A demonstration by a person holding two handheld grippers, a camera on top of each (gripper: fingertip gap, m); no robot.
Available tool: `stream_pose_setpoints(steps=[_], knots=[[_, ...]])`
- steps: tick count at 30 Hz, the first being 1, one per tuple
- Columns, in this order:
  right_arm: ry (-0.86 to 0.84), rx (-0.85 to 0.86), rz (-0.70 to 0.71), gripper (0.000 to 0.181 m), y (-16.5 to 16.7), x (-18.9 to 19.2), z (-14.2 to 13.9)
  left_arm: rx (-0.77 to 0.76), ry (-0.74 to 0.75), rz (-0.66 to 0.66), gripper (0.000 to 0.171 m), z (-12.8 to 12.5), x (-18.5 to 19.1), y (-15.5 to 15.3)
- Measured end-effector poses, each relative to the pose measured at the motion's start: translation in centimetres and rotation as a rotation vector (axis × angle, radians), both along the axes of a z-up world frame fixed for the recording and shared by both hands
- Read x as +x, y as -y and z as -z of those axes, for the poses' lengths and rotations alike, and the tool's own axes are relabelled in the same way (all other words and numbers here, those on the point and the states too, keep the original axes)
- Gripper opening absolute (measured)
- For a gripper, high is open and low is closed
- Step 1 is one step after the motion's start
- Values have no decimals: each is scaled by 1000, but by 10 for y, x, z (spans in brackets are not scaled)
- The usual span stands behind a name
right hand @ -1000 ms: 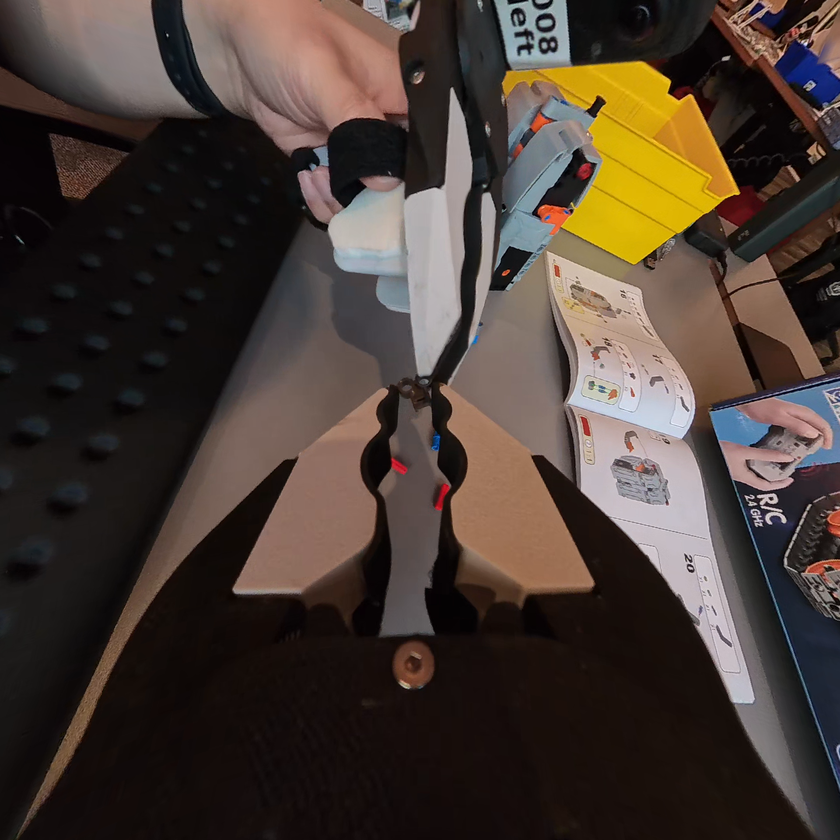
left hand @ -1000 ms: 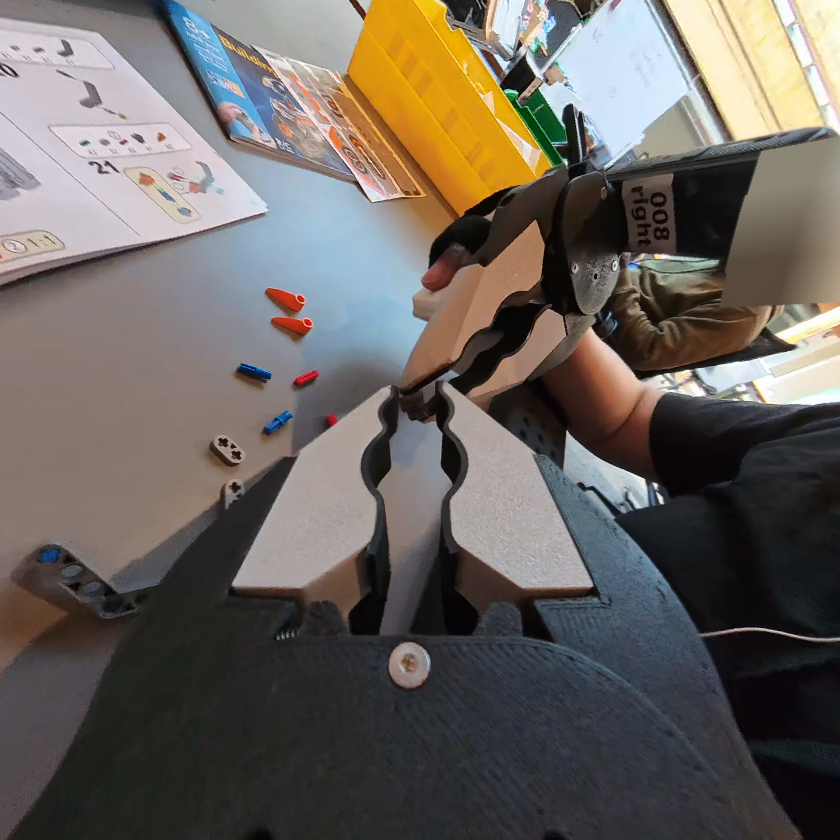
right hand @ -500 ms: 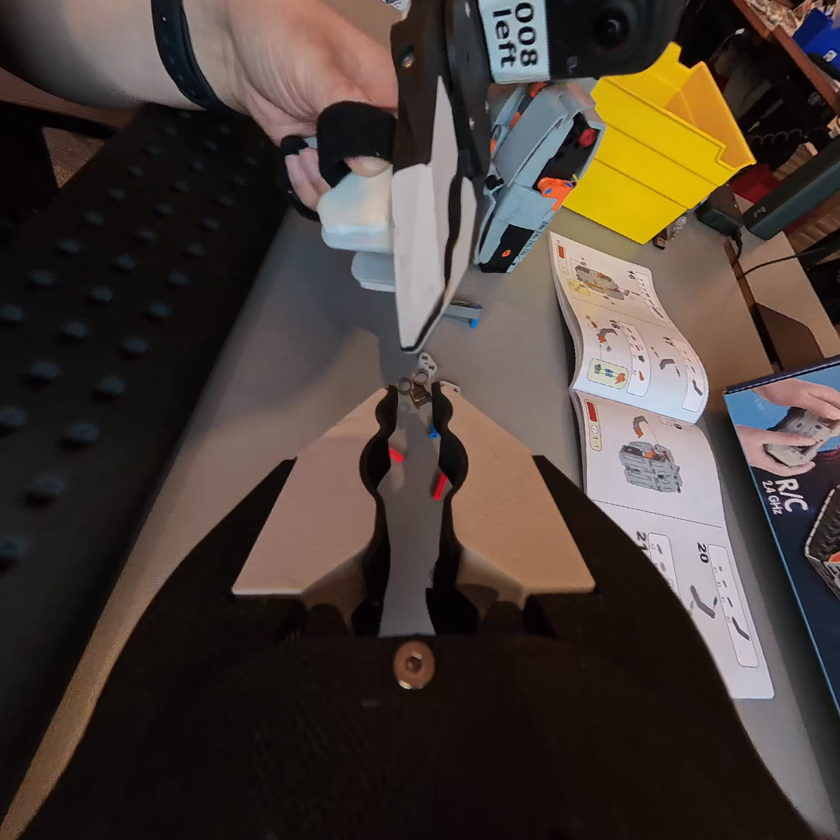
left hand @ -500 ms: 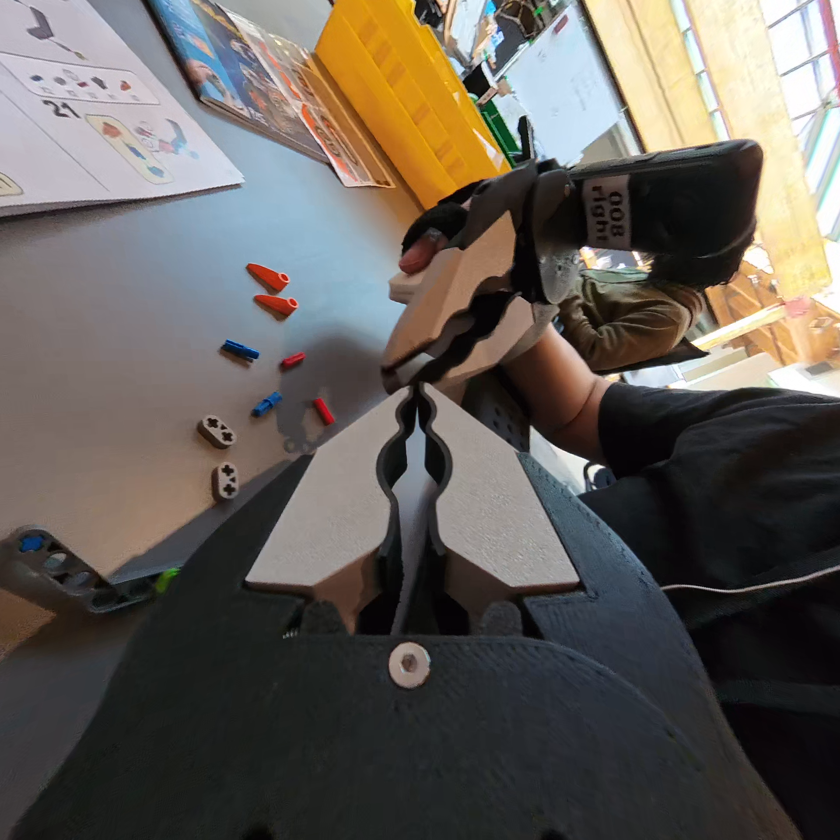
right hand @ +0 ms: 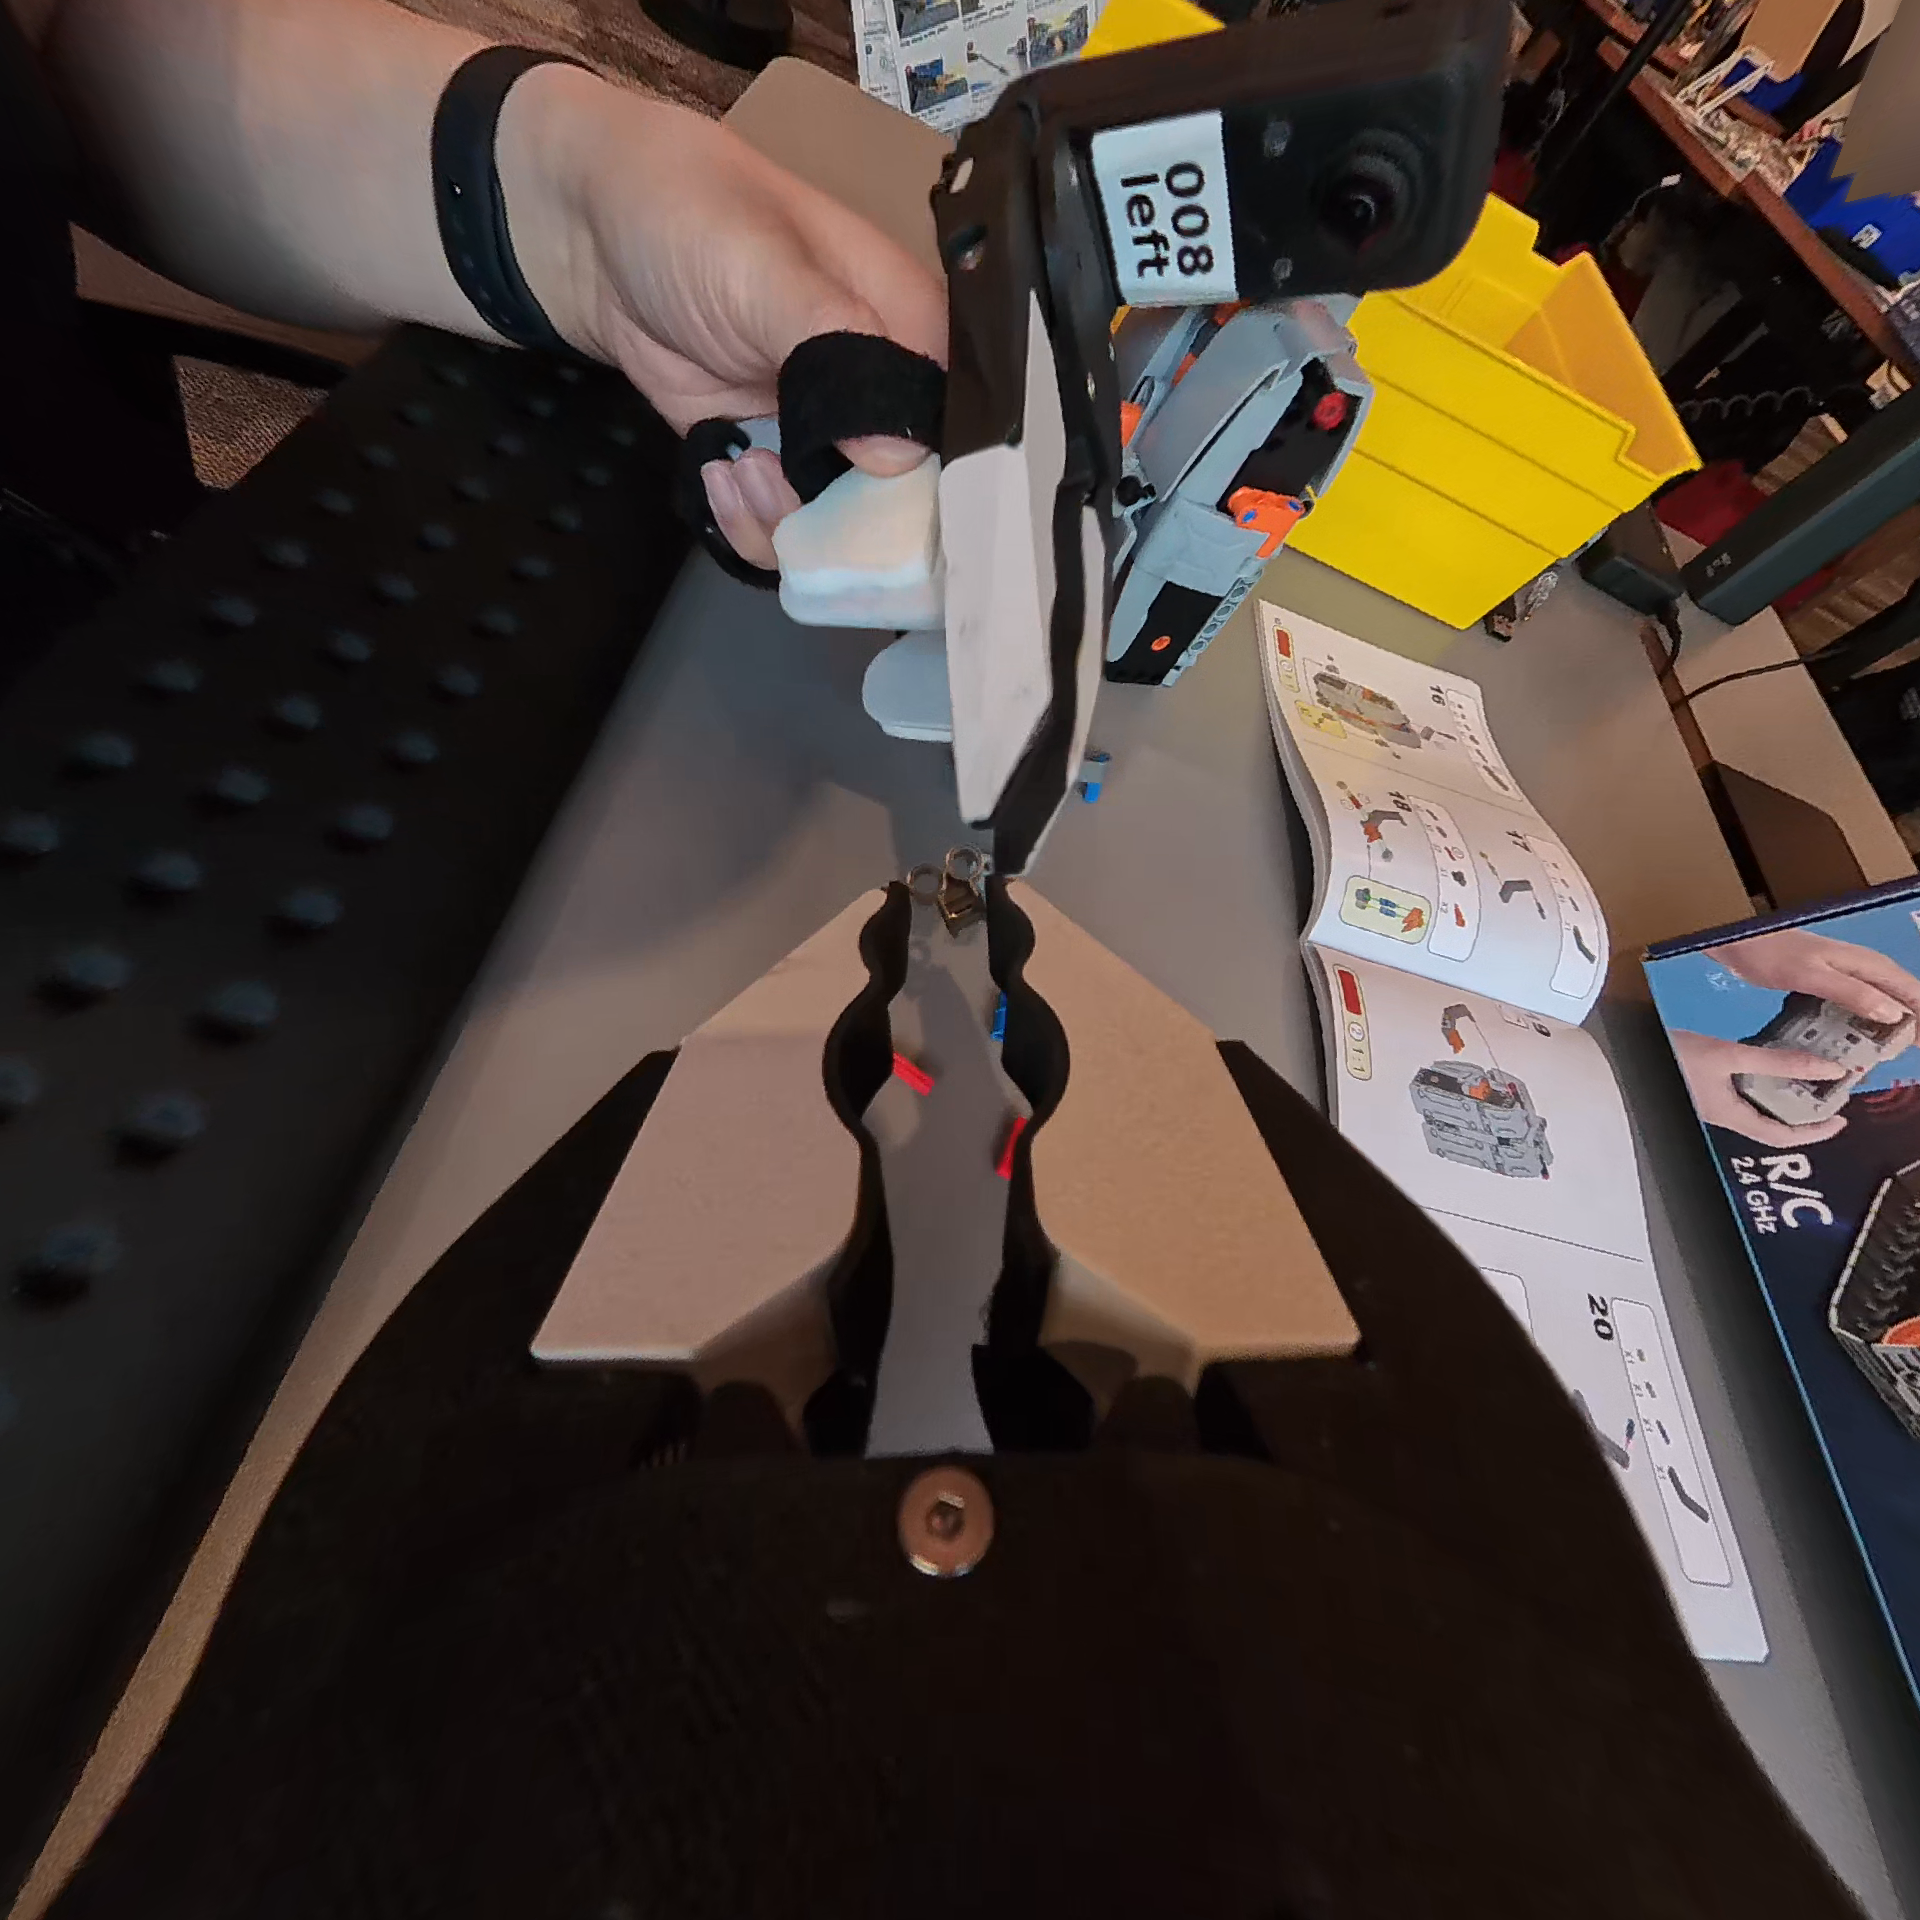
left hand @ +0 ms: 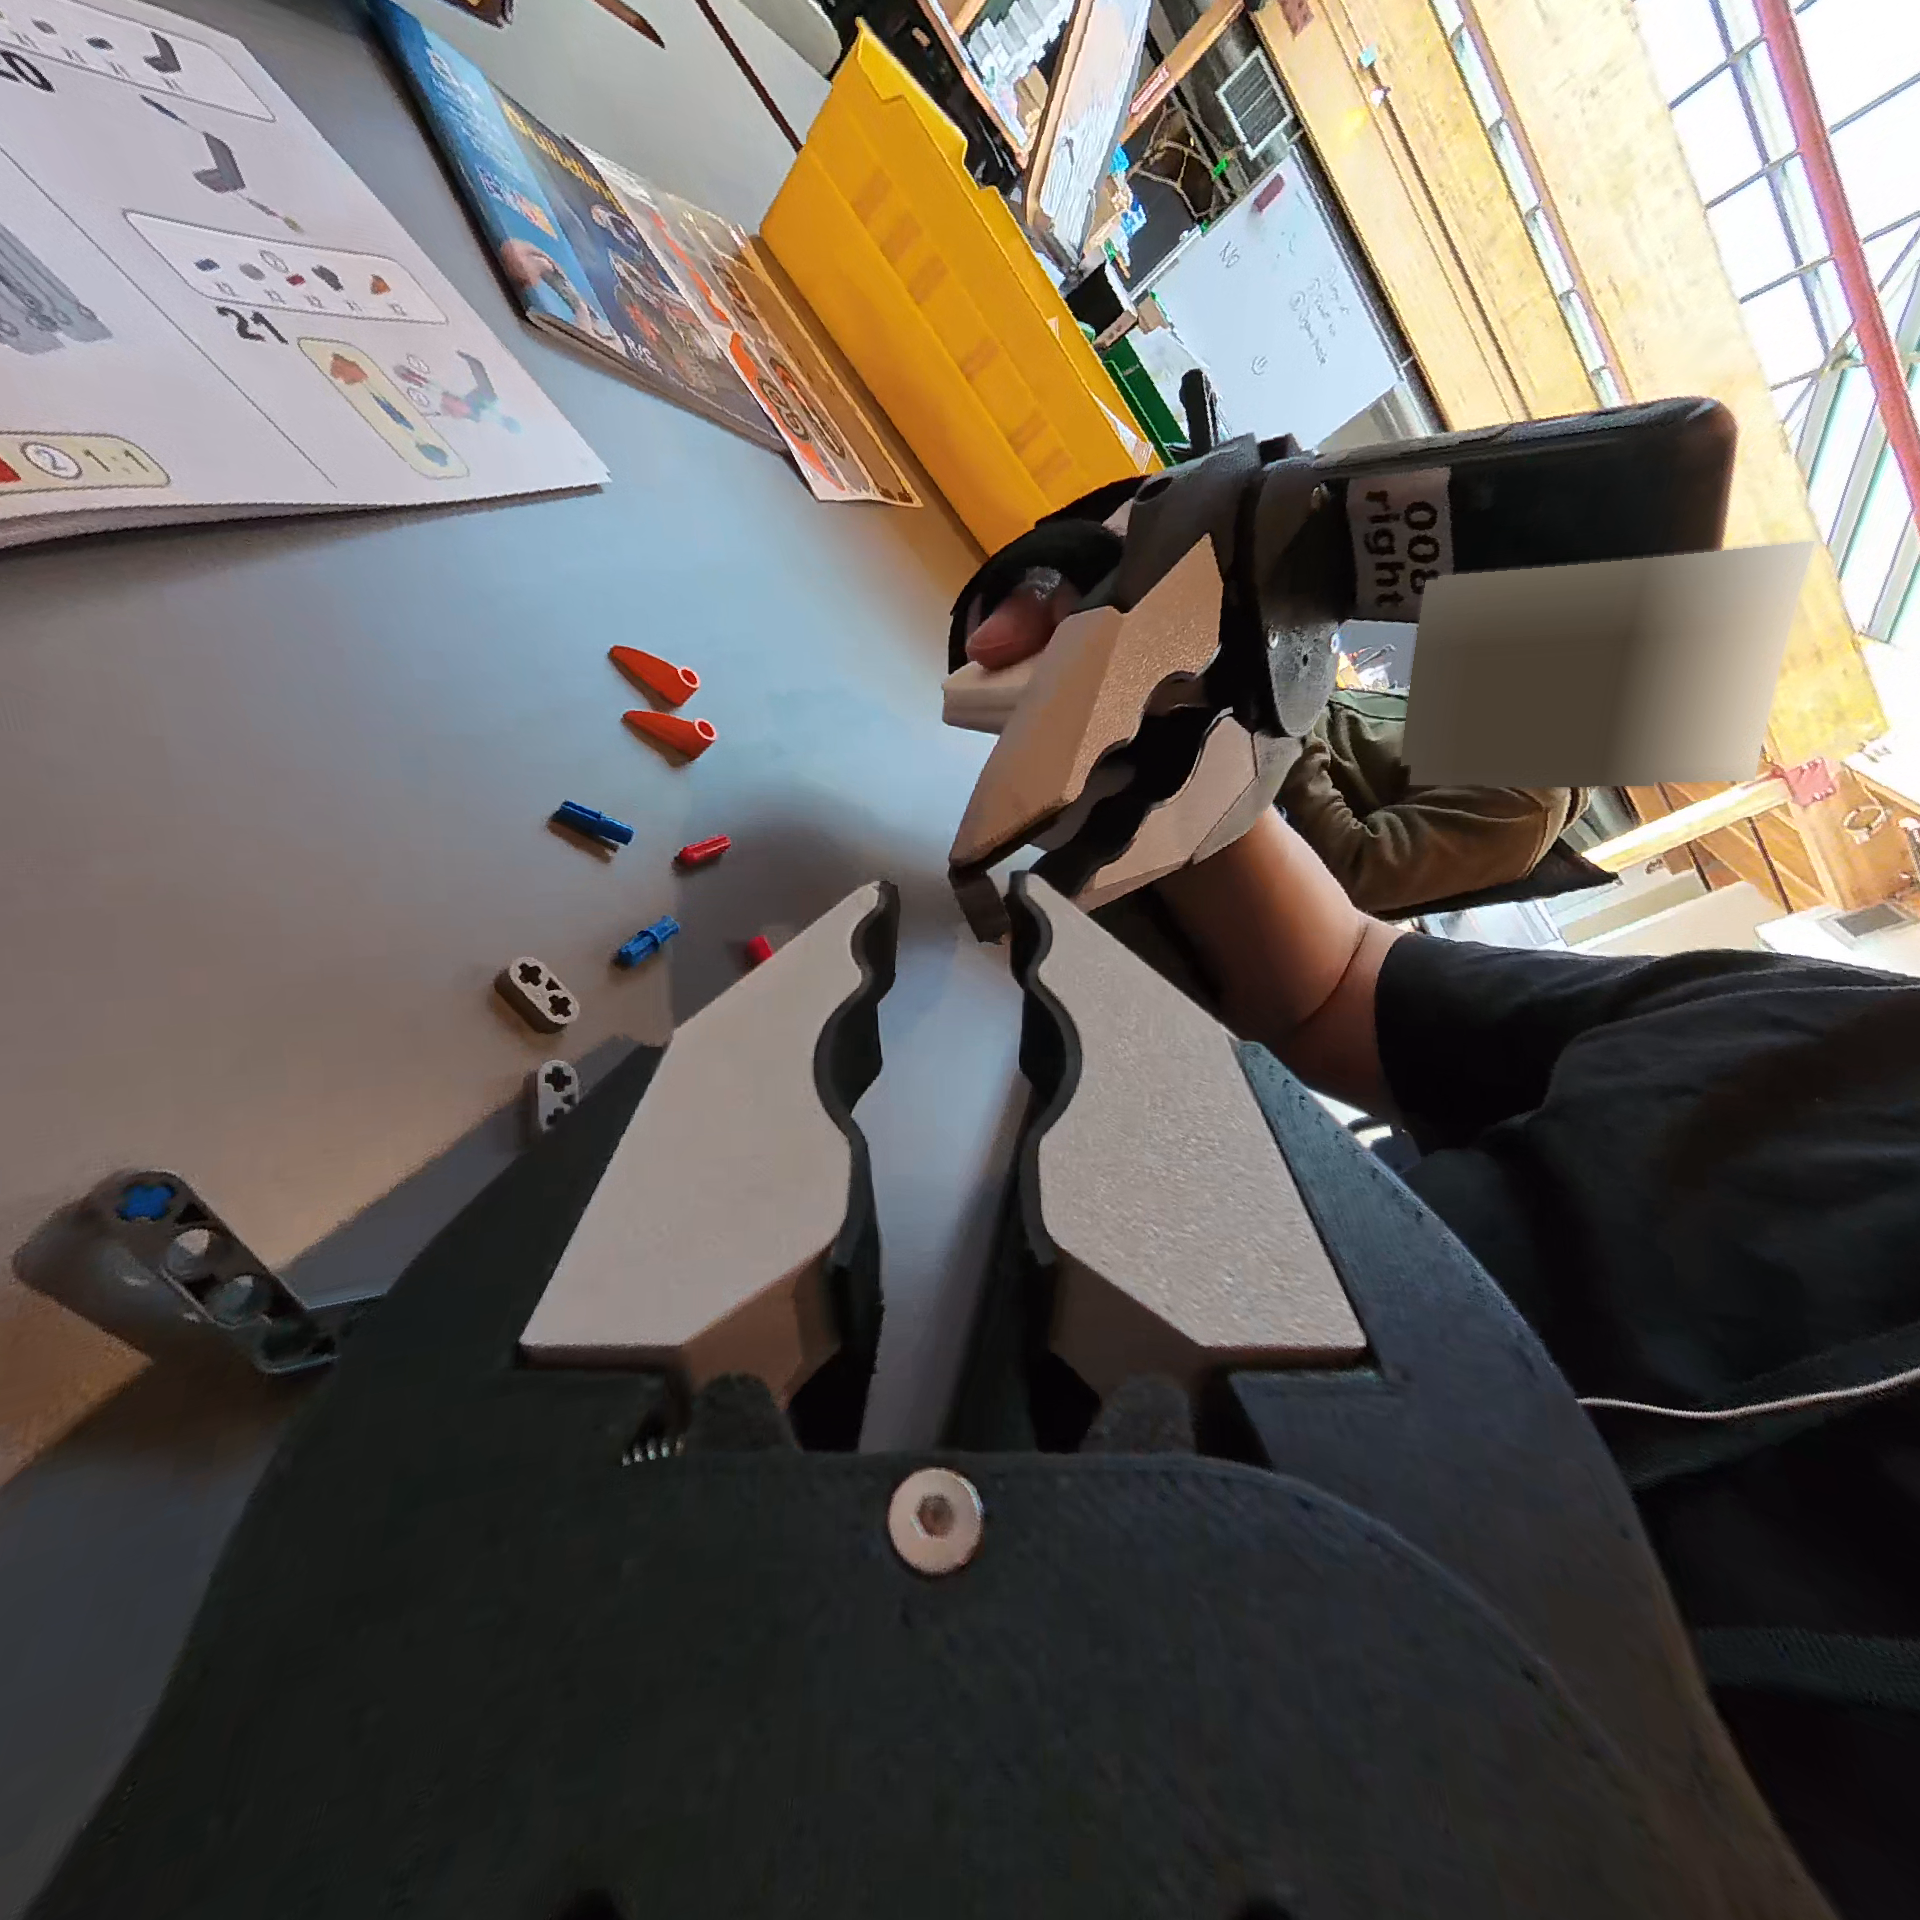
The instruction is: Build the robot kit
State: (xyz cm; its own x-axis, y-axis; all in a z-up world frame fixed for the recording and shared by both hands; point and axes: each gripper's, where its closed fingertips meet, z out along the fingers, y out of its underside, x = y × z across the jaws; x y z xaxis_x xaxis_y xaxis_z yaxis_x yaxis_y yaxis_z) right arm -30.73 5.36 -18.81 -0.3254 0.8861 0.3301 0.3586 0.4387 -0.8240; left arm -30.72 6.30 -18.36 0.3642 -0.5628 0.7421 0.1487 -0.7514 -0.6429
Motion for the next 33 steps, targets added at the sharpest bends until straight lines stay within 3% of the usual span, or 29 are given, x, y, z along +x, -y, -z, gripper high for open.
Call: stream_pose_setpoints(steps=[10, 13, 16, 22, 33], knots=[[-4, 32, 4, 15, 3, -3, -1, 2, -12, 68, 8, 2, 9, 9], [-37, 6, 110, 39, -11, -10, -6, 33, 10, 16, 7, -5, 3, 3], [-51, -147, 216, 55, -14, -19, -13, 73, 54, -91, 6, -16, -8, -8], [-120, -180, 390, 33, -25, -29, -26, 148, 75, -226, 6, -28, -22, -18], [-148, -197, 458, 16, -29, -33, -27, 174, 74, -252, 6, -30, -22, -19]])
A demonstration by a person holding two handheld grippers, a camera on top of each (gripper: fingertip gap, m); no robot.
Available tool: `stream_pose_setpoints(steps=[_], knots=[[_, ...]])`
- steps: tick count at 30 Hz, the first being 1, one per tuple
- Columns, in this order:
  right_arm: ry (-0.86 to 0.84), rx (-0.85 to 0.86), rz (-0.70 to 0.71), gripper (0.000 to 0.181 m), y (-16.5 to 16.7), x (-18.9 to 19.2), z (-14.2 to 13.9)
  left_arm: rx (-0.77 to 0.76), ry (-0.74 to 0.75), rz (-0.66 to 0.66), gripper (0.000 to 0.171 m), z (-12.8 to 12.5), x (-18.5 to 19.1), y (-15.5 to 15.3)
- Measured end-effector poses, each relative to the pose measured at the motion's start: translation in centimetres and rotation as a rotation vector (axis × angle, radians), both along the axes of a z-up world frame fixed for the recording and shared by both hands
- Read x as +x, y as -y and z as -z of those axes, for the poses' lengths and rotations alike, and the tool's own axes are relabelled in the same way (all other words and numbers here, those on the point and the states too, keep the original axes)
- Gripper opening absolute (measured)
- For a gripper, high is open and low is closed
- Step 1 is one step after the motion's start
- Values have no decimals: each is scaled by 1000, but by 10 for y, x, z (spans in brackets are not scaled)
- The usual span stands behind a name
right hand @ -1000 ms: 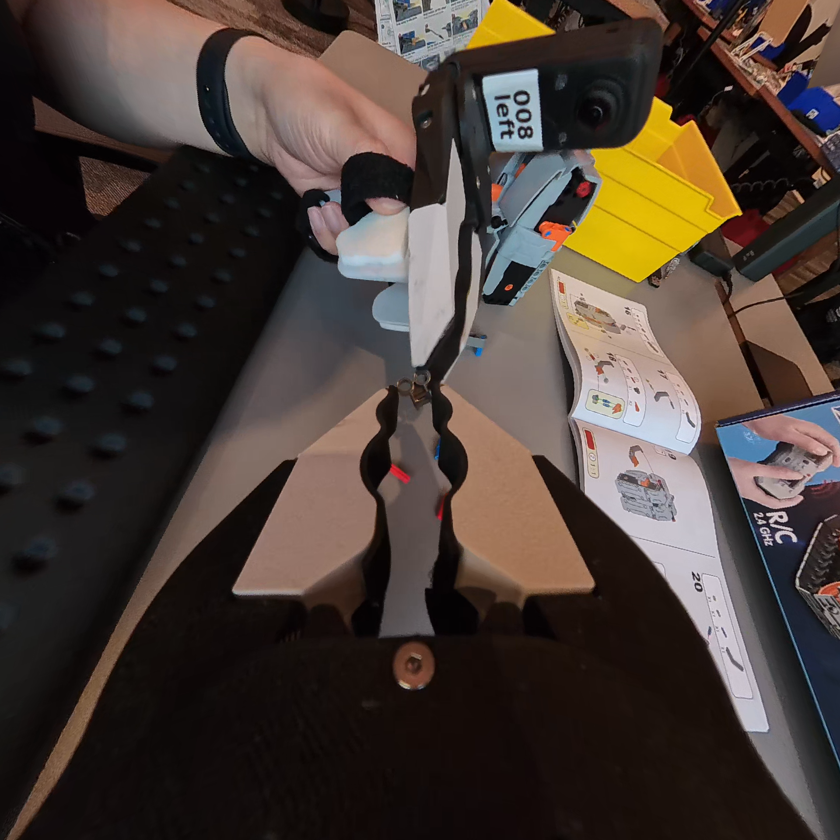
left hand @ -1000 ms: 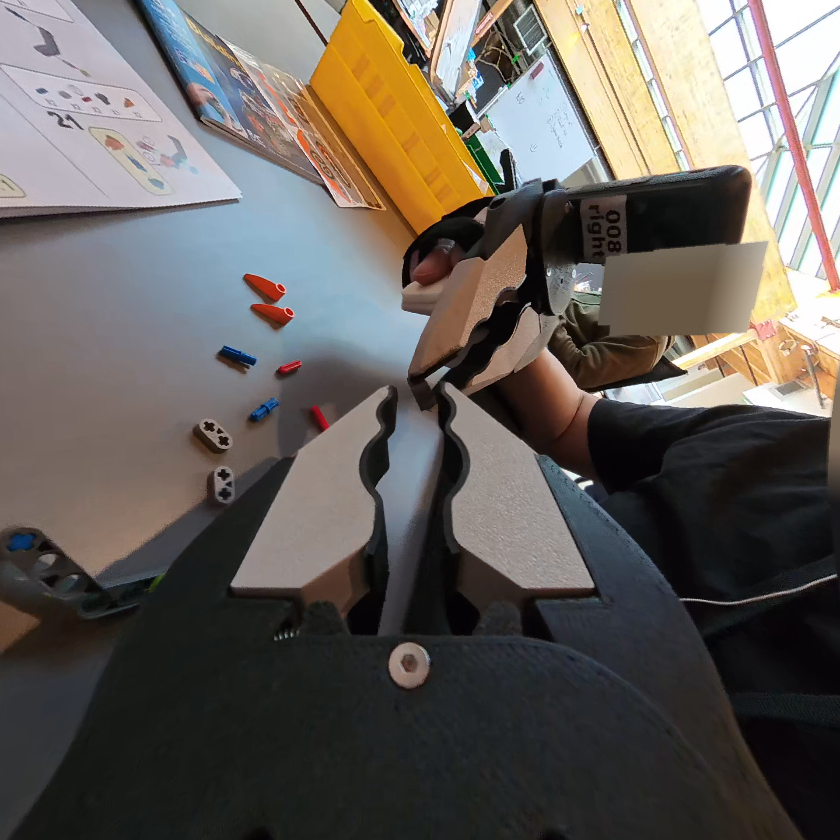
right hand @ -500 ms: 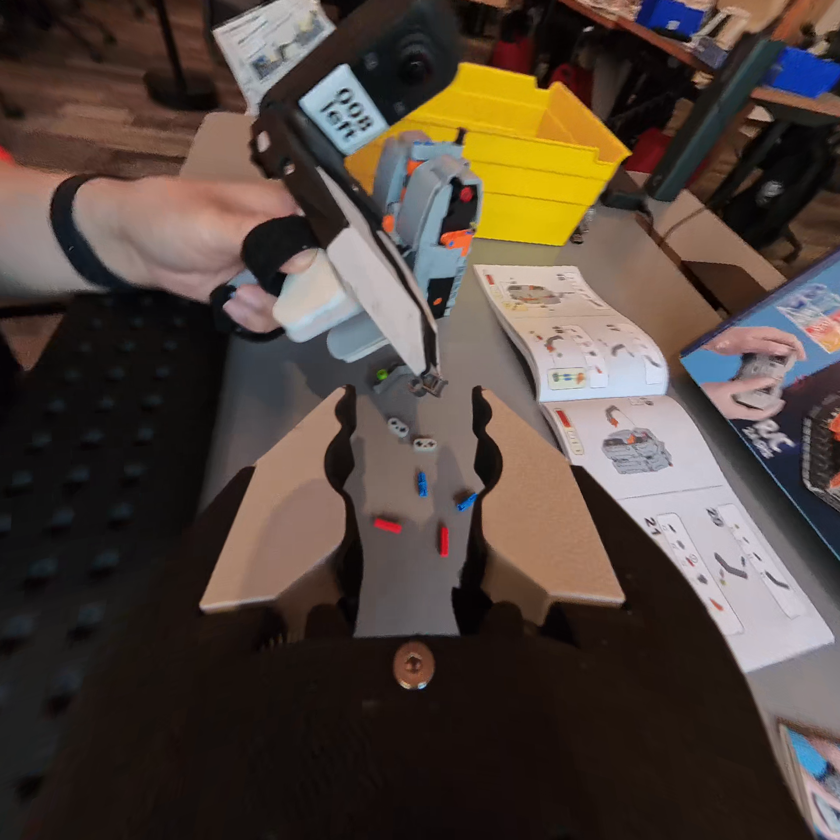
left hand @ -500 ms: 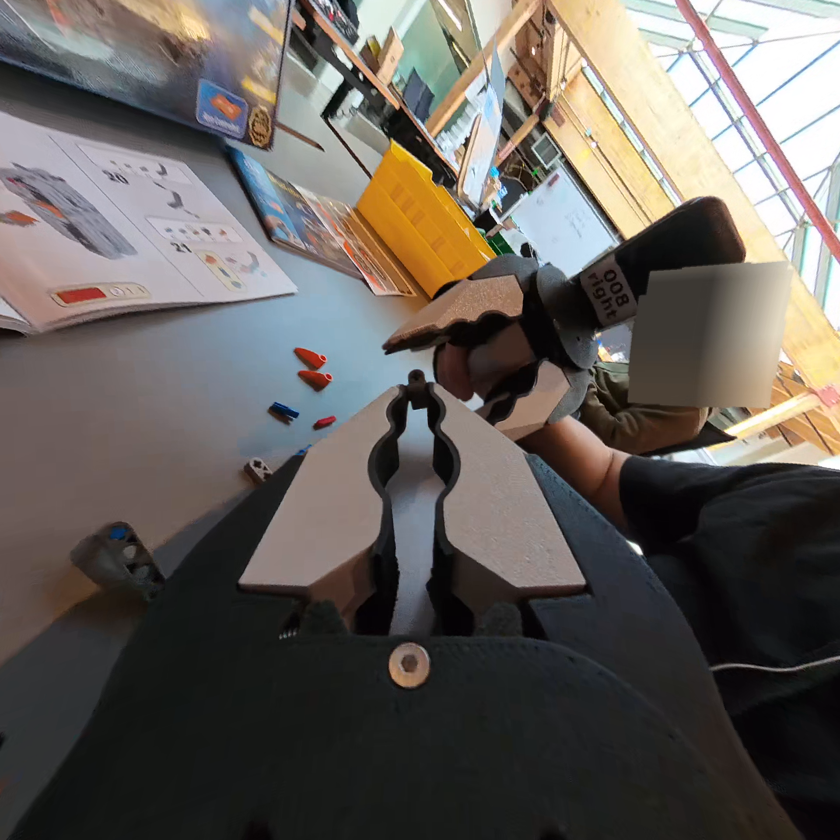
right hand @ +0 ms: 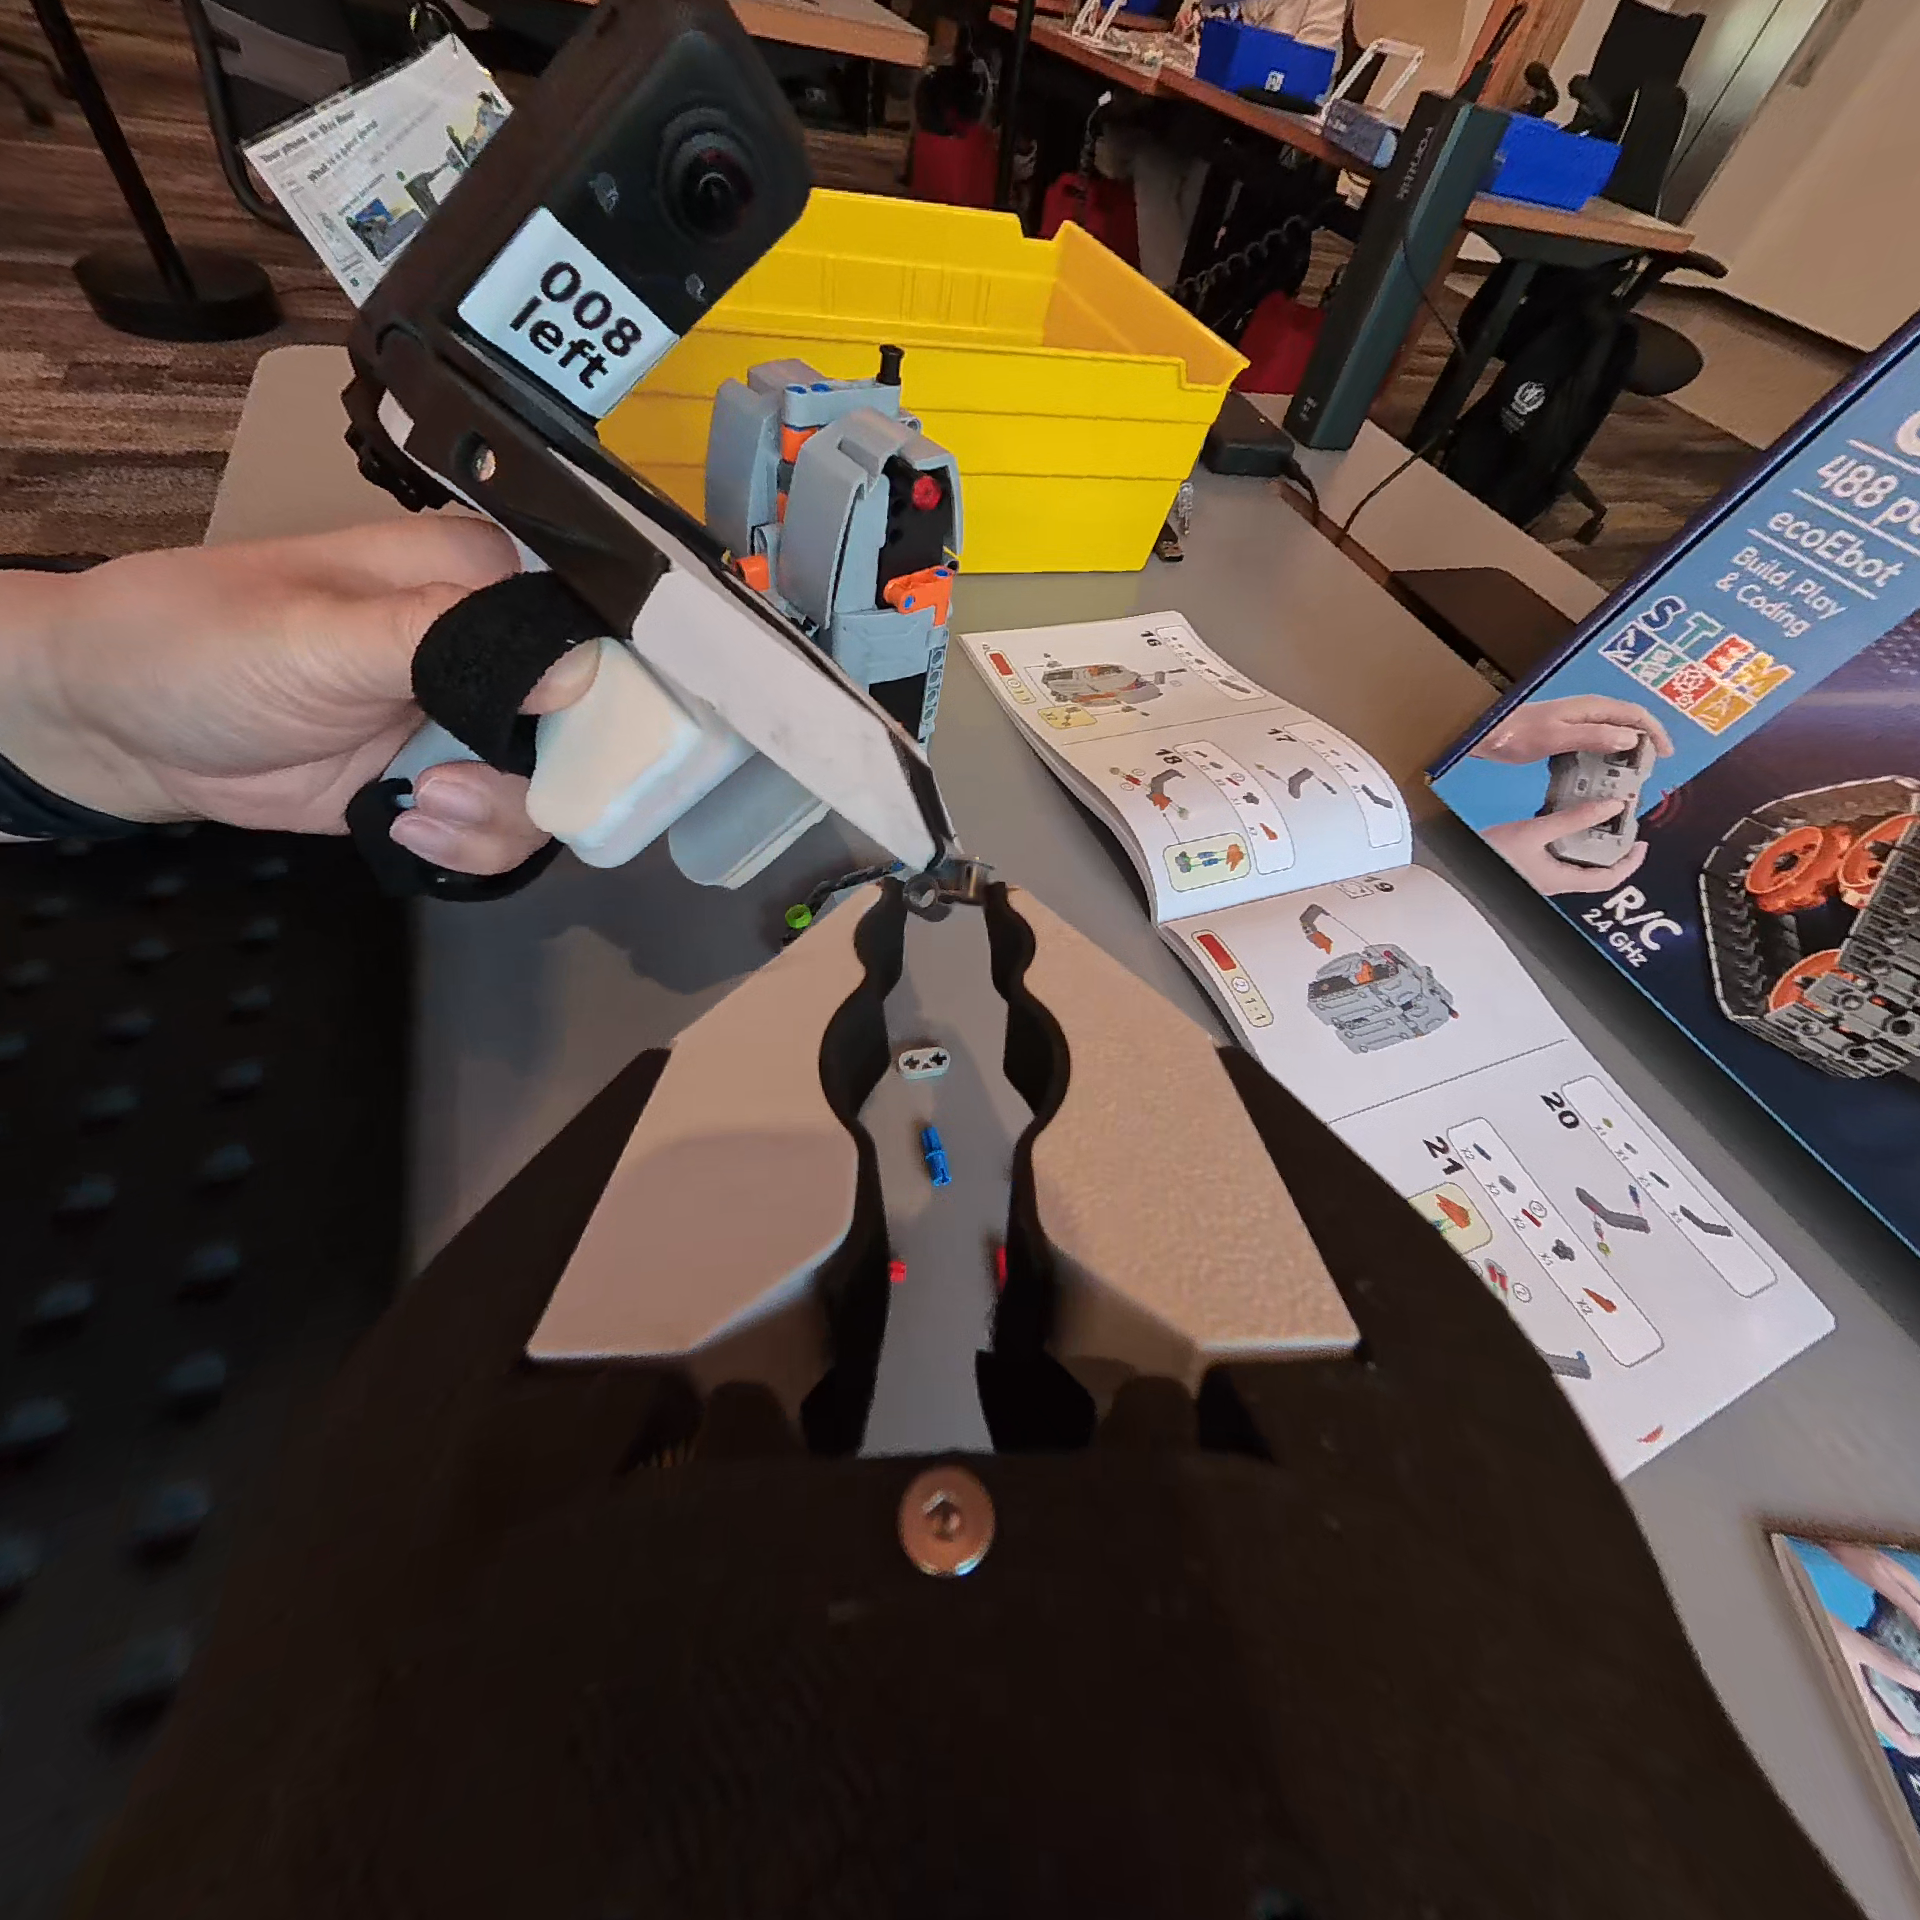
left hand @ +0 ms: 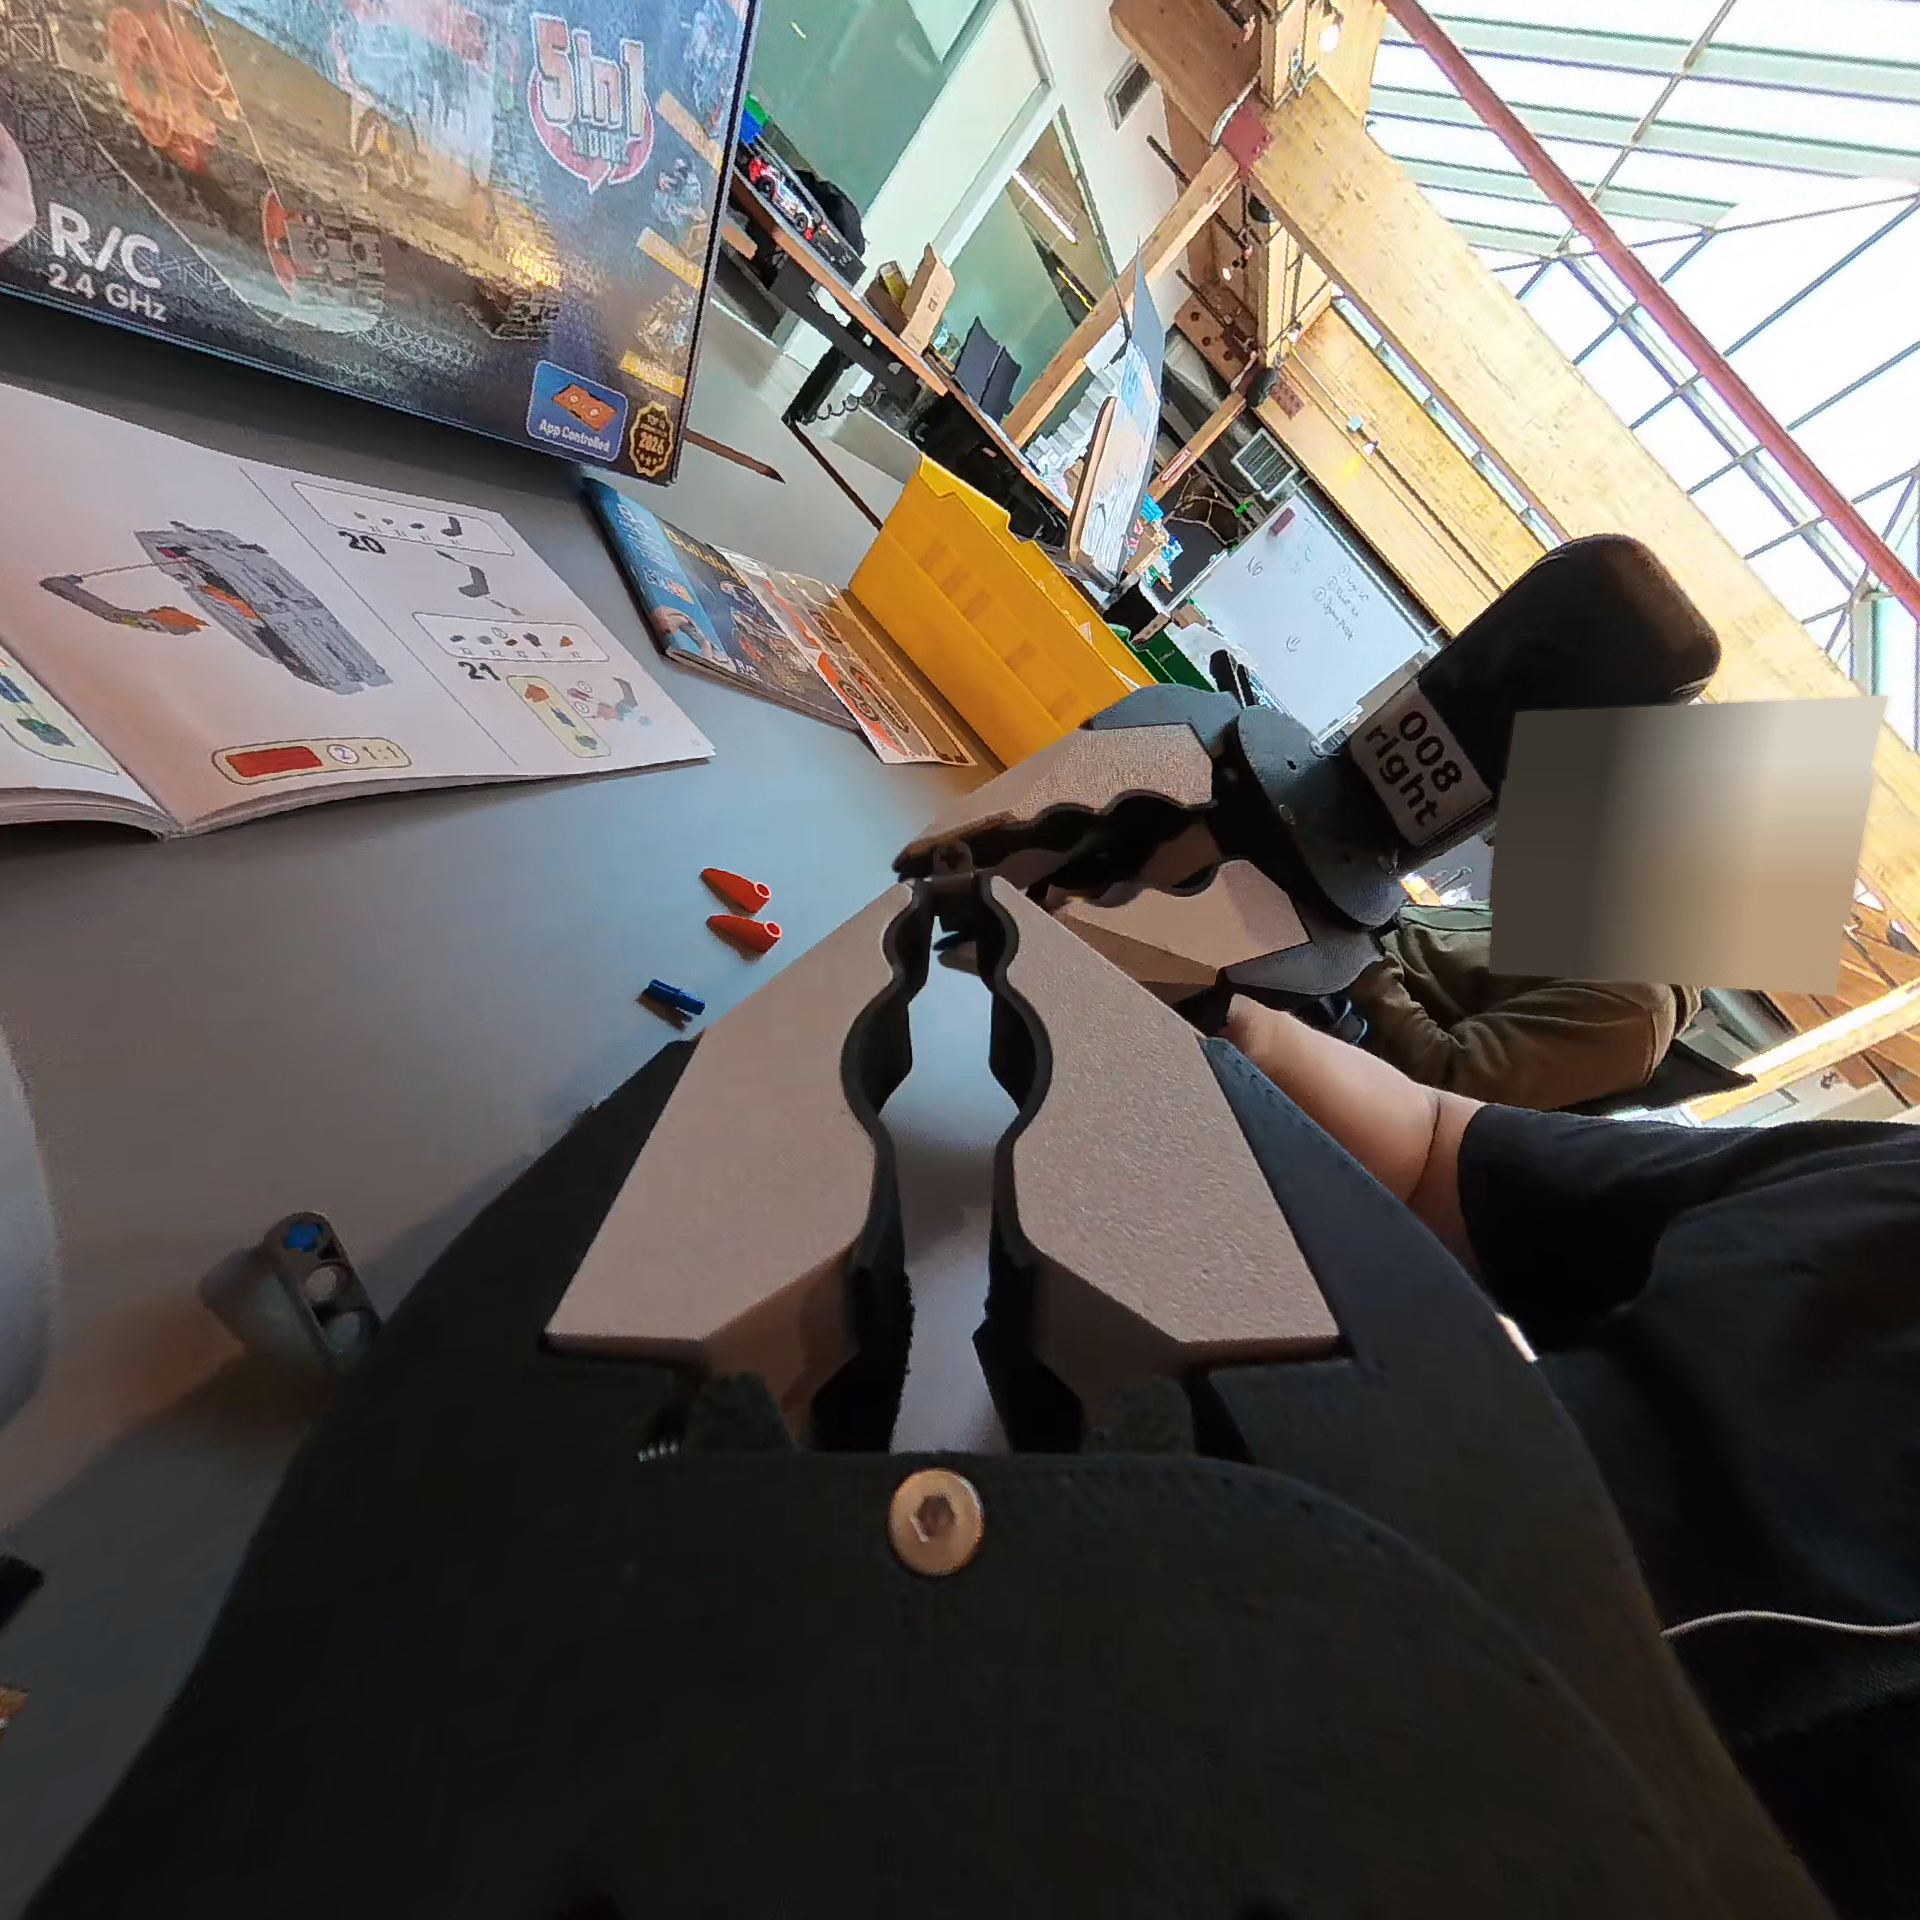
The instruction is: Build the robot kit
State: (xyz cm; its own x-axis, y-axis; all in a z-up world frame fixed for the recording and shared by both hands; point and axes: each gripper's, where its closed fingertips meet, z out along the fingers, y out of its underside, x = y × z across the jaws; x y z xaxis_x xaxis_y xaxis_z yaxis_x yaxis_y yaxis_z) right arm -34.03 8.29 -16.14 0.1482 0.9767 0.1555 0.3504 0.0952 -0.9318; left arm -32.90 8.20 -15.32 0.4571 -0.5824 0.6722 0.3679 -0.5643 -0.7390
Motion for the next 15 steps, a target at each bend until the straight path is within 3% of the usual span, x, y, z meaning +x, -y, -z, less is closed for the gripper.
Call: stream_pose_setpoints(steps=[15], knots=[[1, 65, -110, 16, 3, 3, 7, -11, -48, 4, 6, 6, 3, 5]])
